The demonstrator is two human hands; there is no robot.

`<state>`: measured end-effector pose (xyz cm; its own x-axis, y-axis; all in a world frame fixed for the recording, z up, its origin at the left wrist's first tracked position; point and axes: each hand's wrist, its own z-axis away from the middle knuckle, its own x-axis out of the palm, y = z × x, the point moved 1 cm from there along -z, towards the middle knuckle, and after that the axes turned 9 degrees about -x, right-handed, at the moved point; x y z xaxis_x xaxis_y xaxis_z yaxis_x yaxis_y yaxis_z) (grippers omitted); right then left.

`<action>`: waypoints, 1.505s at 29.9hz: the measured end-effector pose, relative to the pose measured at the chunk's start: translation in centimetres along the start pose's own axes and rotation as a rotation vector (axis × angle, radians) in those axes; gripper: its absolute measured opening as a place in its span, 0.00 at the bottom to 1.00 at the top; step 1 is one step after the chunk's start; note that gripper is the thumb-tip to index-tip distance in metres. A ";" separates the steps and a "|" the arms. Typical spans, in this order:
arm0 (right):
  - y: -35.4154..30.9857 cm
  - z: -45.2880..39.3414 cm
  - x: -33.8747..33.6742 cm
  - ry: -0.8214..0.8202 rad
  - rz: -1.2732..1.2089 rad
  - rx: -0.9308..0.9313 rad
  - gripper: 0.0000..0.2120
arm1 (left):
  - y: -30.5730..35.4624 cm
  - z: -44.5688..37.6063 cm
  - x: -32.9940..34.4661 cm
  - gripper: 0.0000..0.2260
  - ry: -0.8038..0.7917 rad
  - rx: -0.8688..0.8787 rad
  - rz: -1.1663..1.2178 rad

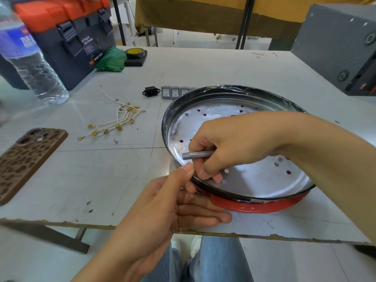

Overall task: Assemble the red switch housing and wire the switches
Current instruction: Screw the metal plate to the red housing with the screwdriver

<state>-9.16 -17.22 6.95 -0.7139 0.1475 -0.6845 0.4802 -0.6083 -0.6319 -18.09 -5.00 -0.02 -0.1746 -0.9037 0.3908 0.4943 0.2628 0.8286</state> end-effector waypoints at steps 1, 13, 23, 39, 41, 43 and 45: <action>0.1 0.0 0.0 -0.008 0.002 -0.001 0.06 | 0.0 0.0 0.0 0.13 -0.008 0.005 -0.006; -0.1 -0.3 -0.1 -0.026 0.037 -0.009 0.07 | 0.0 0.2 0.0 0.16 -0.051 0.036 -0.056; 0.3 0.3 -0.4 0.007 0.013 -0.048 0.04 | -0.2 0.1 -0.2 0.13 -0.009 0.012 0.020; 0.6 0.1 -0.4 -0.017 0.045 -0.043 0.05 | -0.1 0.1 -0.2 0.13 -0.020 0.007 0.011; 0.6 0.2 -0.3 -0.011 0.047 -0.046 0.05 | -0.1 0.1 -0.2 0.14 -0.033 0.011 -0.020; 0.6 0.2 -0.3 -0.002 0.041 -0.044 0.04 | -0.1 0.0 -0.2 0.14 -0.042 0.011 -0.038; 0.6 0.4 -0.3 0.005 0.036 -0.043 0.04 | -0.1 0.0 -0.3 0.14 -0.040 0.009 -0.034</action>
<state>-8.84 -17.92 6.87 -0.6935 0.1302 -0.7086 0.5269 -0.5791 -0.6221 -18.08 -4.79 -0.21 -0.2246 -0.8981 0.3780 0.4800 0.2356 0.8450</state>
